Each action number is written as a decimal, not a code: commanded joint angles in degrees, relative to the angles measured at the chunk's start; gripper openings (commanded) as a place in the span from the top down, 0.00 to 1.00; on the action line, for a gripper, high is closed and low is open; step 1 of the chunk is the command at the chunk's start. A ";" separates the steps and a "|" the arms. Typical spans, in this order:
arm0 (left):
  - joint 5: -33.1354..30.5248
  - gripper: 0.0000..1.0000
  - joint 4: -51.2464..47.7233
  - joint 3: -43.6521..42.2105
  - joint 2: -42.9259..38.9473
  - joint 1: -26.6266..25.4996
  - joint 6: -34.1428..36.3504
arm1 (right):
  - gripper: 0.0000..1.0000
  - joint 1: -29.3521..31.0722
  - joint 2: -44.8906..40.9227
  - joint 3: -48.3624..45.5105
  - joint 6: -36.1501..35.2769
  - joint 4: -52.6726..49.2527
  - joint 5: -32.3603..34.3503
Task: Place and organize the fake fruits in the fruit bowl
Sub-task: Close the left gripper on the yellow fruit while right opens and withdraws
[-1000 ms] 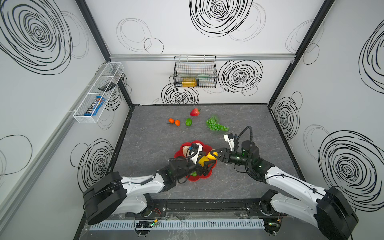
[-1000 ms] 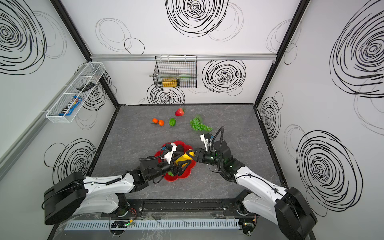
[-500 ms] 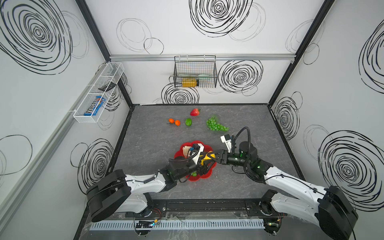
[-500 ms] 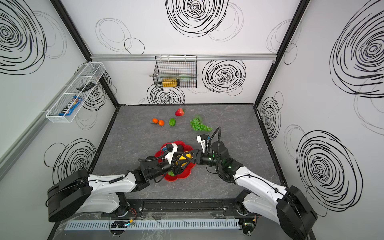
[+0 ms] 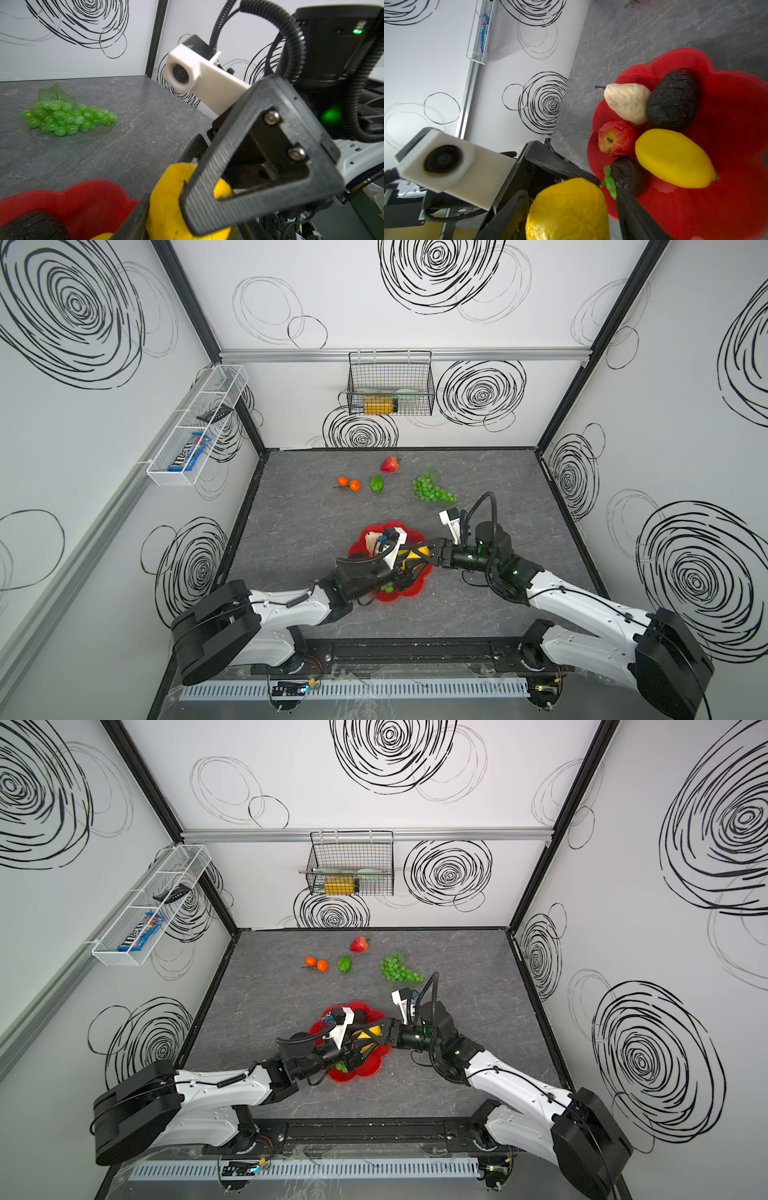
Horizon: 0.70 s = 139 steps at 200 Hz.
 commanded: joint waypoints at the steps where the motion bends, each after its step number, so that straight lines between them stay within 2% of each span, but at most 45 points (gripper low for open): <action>1: -2.12 0.51 -5.74 2.33 -3.38 -0.19 1.51 | 0.20 -2.17 -2.29 3.67 -5.94 -6.85 3.72; 32: -2.99 0.53 -25.76 8.15 -6.17 -0.27 2.55 | 0.12 -8.82 -8.37 4.24 -15.20 -15.53 11.98; 70: -4.07 0.53 -49.56 16.57 -5.73 0.19 0.30 | 0.08 -19.01 -17.85 -3.46 -19.79 -12.79 17.07; 101: -1.67 0.52 -64.12 23.41 -3.06 -0.01 -0.14 | 0.07 -23.21 -20.74 -9.40 -20.56 -10.80 20.97; 139: -1.91 0.53 -77.02 31.25 2.37 -1.63 2.37 | 0.08 -24.22 -22.17 -20.27 -16.93 -1.77 18.65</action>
